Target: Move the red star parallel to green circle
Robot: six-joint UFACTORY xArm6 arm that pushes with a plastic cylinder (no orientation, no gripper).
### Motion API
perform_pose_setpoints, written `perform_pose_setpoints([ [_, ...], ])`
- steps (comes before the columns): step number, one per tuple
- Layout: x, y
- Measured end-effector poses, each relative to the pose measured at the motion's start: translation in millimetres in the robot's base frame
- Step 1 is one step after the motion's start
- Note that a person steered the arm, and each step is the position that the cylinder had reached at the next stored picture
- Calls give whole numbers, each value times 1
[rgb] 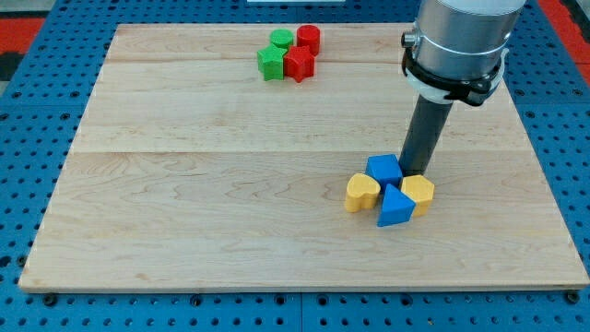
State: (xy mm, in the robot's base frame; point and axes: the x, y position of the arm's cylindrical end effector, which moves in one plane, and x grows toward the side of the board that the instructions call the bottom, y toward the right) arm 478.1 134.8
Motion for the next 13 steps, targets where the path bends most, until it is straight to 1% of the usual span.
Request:
perform_pose_setpoints([
  [1, 0, 0],
  [2, -53, 5],
  [3, -168, 59],
  [4, -225, 67],
  [5, -225, 66],
  [6, -233, 50],
  [7, -250, 13],
  [8, -248, -16],
  [9, -221, -92],
  [10, -211, -102],
  [11, -178, -132],
  [12, -155, -174],
  [13, -153, -245],
])
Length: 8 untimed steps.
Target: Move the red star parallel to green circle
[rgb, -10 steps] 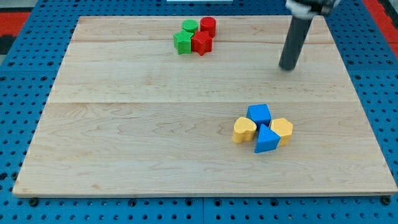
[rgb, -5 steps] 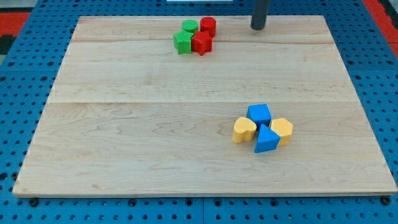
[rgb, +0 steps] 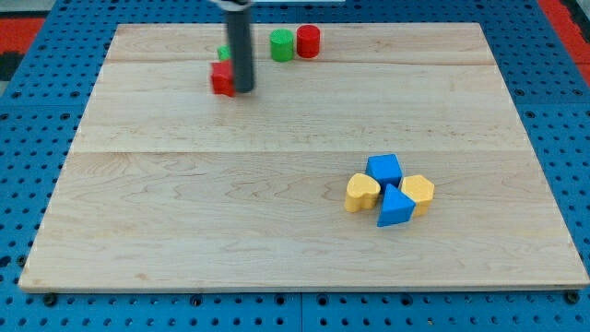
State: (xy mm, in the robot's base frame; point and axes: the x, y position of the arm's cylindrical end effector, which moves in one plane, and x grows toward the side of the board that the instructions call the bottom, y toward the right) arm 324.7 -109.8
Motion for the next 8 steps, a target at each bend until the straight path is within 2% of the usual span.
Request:
perform_pose_setpoints([
  [1, -46, -34],
  [3, -34, -22],
  [4, -9, -46],
  [5, -38, -79],
  [6, -63, -79],
  [7, -63, -32],
  [8, -54, 40],
])
